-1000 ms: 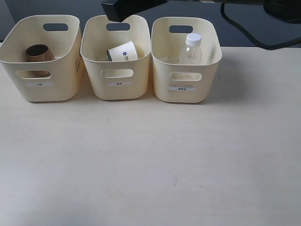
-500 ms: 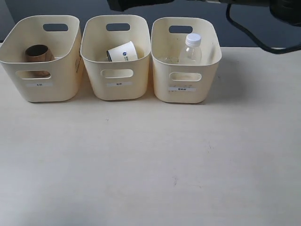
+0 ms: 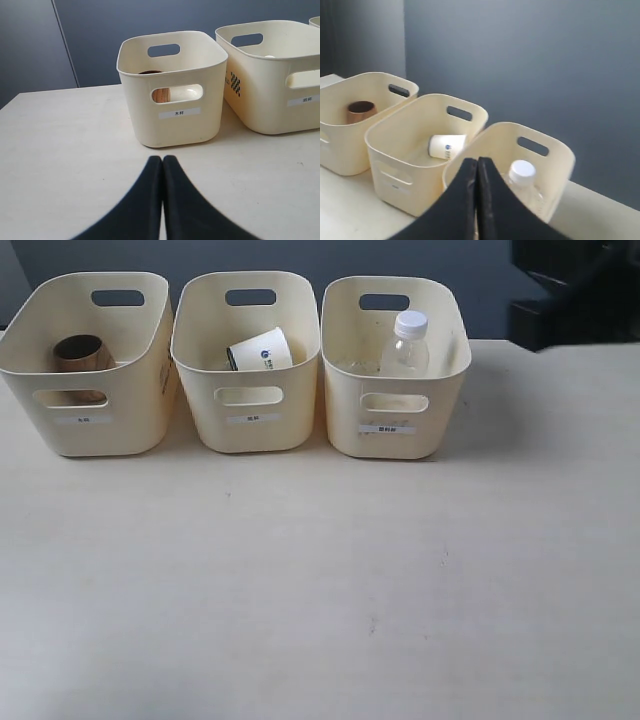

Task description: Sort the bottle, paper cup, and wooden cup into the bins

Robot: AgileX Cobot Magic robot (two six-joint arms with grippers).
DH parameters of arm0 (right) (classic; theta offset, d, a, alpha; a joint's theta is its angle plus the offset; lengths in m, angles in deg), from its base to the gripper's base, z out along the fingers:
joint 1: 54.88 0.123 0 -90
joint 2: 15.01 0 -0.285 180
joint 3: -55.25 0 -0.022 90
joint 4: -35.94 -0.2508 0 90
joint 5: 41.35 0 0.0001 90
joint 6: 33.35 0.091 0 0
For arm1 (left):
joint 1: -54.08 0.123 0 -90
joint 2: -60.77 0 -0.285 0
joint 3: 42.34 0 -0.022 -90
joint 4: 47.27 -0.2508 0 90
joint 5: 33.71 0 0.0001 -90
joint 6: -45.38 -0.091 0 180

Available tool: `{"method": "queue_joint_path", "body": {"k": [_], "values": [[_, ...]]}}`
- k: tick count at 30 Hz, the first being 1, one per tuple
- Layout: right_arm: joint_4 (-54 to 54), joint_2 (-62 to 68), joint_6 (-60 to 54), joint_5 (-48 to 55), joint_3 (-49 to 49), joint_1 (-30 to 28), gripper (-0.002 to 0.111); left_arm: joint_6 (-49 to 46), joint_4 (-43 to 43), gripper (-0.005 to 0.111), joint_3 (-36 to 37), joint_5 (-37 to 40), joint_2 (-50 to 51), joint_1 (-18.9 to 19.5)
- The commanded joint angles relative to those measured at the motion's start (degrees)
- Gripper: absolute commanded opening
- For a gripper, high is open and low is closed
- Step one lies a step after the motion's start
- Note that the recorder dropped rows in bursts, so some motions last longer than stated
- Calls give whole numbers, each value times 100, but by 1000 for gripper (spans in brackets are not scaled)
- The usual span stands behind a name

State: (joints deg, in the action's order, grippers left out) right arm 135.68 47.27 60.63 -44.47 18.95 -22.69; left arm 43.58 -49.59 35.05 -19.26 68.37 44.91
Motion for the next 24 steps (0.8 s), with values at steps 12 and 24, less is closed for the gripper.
{"method": "queue_joint_path", "body": {"k": [12,24], "values": [[21,-4126,86,-1179,-2425,-3838,-1,15,-16,0,-17,-77,19,-16],[21,-4622,554,-1149,-2520,-3920,-1,15,8,0,-17,-77,19,-16]]}}
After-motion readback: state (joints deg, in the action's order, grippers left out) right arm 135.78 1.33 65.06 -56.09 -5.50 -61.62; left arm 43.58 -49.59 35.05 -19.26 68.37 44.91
